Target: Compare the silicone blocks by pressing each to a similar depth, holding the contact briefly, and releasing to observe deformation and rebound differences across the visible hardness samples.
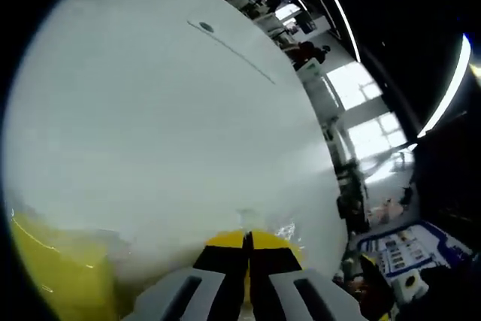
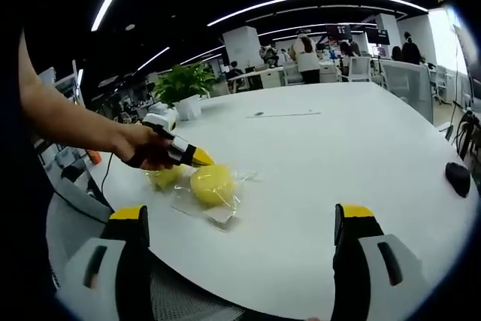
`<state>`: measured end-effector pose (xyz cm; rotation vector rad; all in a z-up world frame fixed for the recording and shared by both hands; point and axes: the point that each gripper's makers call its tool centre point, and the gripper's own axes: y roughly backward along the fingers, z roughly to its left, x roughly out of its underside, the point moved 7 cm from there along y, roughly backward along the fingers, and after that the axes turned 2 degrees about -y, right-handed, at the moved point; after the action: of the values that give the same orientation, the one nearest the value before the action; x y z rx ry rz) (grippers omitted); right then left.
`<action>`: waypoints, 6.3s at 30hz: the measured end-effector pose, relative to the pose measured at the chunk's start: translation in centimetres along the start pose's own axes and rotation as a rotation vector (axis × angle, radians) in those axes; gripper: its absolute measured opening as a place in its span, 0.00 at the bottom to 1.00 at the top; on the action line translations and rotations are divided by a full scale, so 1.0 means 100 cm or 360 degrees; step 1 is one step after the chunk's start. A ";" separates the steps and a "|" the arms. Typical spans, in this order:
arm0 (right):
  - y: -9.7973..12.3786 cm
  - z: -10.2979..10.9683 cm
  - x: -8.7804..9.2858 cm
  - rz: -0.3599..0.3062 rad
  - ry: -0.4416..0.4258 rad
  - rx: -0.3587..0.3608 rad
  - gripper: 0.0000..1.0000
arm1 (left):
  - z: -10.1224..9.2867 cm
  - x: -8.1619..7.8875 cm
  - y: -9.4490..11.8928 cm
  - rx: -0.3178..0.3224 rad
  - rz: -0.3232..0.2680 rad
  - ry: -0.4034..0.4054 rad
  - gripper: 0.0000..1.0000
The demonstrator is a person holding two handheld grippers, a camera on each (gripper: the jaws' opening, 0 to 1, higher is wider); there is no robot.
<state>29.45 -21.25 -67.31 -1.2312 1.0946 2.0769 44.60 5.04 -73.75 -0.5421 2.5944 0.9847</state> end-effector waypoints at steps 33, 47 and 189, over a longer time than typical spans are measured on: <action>-0.002 0.003 -0.028 -0.0077 0.0060 -0.0072 0.96 | -0.086 -0.024 0.054 0.0268 -0.0253 -0.0980 0.00; -0.006 -0.003 -0.060 -0.0138 0.0147 -0.0144 0.96 | -0.114 -0.032 0.072 0.0312 -0.0271 -0.1102 0.00; -0.076 0.100 -0.122 0.0034 0.0223 -0.1028 0.04 | -0.162 -0.020 0.159 0.0619 -0.0491 -0.1117 0.00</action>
<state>35.90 -8.84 -56.83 -1.6777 0.4850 2.4872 36.66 5.43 -52.39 -0.3836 1.9207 0.4349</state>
